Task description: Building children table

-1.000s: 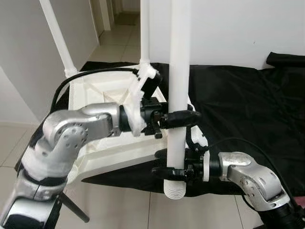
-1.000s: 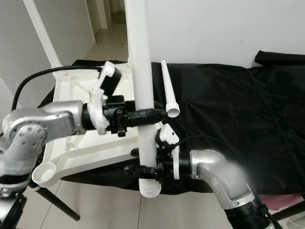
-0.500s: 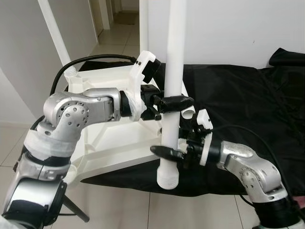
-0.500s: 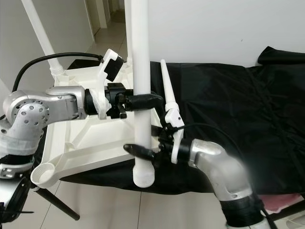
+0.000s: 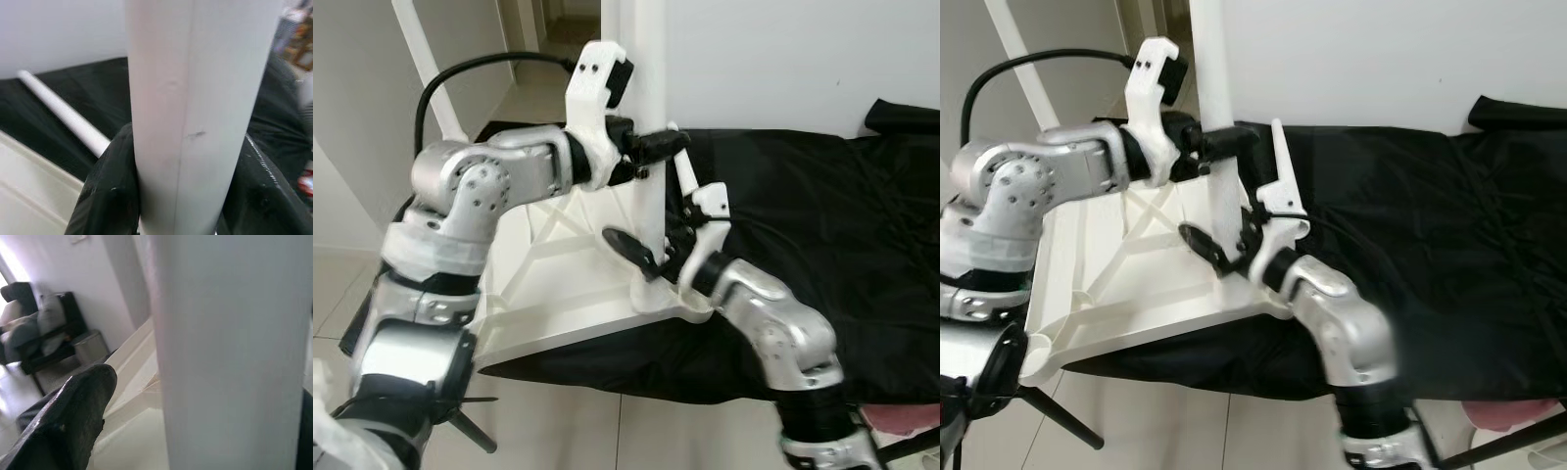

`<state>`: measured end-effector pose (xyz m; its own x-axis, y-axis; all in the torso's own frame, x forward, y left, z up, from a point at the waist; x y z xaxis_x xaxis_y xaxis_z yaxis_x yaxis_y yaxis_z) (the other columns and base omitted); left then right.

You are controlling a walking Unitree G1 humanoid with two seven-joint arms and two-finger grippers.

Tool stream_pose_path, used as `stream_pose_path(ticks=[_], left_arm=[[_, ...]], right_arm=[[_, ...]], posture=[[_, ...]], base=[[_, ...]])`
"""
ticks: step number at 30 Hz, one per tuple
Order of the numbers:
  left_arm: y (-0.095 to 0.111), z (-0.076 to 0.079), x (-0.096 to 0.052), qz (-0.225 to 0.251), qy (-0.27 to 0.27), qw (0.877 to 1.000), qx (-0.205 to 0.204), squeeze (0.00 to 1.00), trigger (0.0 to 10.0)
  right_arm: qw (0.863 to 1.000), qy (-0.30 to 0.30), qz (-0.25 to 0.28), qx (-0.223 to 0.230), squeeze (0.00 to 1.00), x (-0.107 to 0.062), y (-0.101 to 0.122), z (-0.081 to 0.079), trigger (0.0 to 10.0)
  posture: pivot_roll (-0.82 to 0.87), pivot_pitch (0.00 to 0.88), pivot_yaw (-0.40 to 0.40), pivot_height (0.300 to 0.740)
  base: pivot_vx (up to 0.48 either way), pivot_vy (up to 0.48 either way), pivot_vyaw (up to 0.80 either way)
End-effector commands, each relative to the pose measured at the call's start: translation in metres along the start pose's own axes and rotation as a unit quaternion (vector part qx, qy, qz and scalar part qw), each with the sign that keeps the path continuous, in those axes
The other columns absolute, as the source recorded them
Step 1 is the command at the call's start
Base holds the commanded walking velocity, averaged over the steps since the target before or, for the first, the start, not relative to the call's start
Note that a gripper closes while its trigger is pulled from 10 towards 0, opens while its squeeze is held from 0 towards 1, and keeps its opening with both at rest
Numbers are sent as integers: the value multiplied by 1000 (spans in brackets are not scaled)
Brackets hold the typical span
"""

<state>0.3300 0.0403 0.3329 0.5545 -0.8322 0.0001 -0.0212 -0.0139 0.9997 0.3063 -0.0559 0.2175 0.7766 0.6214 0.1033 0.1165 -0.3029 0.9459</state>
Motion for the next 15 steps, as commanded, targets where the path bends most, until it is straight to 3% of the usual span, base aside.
stream_pose_path(ticks=[1,7,14,15], left_arm=[[11,0,0,21,6,1000,11,0,10000],[22,0,8,42,38,998,33,0,10000],[25,4,14,48,41,997,34,0,10000],[25,4,15,47,42,997,34,0,10000]], right_arm=[[1000,-20,-5,-9,0,4,-2,2,10000],[995,-96,3,-29,0,22,-3,7,10000],[992,-118,18,-36,0,29,6,9,10000],[992,-120,21,-40,0,30,7,10,8980]], posture=[[10,20,48,740],[11,11,55,740],[15,11,56,740],[15,11,56,740]], base=[[0,0,0],[0,0,0],[0,0,0],[0,0,0]])
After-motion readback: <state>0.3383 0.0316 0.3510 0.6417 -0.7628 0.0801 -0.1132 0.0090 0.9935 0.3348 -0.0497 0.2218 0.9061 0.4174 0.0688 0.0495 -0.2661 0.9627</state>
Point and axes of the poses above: a point about 5 cm out from each wrist's last joint towards the gripper, its own x axis pointing out of the wrist towards the gripper, its own y axis along the axis of the wrist's last joint, z = x × y, the point moved 1 cm from there along x, pointing out of the wrist towards the gripper, and after that the axes turned 9 degrees about x, right-handed, at the moved point
